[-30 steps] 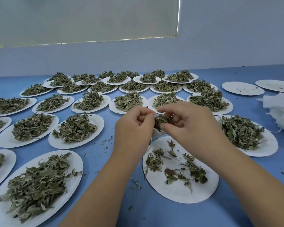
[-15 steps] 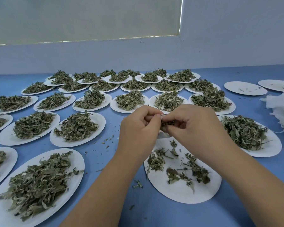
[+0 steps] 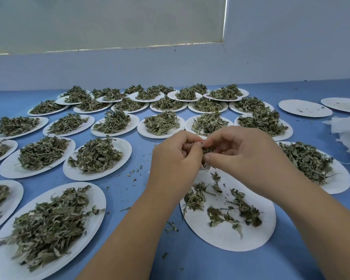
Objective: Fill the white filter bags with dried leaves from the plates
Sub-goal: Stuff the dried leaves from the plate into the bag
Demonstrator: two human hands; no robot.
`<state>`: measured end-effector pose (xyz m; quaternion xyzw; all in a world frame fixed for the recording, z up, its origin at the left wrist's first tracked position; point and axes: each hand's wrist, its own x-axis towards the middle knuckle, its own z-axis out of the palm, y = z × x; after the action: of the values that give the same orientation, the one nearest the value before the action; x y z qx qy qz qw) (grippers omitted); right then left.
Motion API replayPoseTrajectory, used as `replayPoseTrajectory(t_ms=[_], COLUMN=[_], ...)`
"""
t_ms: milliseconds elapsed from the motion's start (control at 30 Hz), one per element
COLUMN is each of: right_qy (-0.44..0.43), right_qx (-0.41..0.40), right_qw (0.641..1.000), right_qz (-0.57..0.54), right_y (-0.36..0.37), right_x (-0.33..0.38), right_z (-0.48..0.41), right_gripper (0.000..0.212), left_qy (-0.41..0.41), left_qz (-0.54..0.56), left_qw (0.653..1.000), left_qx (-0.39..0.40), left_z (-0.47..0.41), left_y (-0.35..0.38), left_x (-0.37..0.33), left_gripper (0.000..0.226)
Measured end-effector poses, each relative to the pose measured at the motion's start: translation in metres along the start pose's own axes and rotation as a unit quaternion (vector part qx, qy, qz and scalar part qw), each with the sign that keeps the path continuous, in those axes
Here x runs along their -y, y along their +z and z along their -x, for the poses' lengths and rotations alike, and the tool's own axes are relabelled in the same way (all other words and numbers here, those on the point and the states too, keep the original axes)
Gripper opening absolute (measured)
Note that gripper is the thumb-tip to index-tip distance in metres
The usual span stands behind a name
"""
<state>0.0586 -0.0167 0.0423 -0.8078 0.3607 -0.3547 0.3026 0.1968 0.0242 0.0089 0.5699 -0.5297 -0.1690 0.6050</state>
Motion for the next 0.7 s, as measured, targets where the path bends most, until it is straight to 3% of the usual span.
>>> replayPoseTrajectory(t_ms=[167, 367, 567, 700], right_qy=[-0.039, 0.004, -0.018, -0.049], right_qx=[-0.048, 0.028, 0.012, 0.003], right_qw=[0.993, 0.998, 1.000, 0.999], right_qz=[0.103, -0.048, 0.022, 0.017], right_y=[0.0077, -0.0005, 0.0004, 0.0018], right_x=[0.0013, 0.0054, 0.0063, 0.0072], right_z=[-0.0004, 0.0022, 0.0021, 0.0032], right_gripper=[0.013, 0.038, 0.050, 0.045], left_qy=[0.008, -0.004, 0.006, 0.004], left_qz=[0.006, 0.009, 0.008, 0.013], left_qw=[1.000, 1.000, 1.000, 1.000], left_qx=[0.011, -0.024, -0.017, -0.006], left_z=[0.0010, -0.0007, 0.0000, 0.0002], left_y=[0.0009, -0.0016, -0.0004, -0.0001], left_x=[-0.0015, -0.0011, -0.0008, -0.0009], left_gripper=[0.021, 0.027, 0.028, 0.023])
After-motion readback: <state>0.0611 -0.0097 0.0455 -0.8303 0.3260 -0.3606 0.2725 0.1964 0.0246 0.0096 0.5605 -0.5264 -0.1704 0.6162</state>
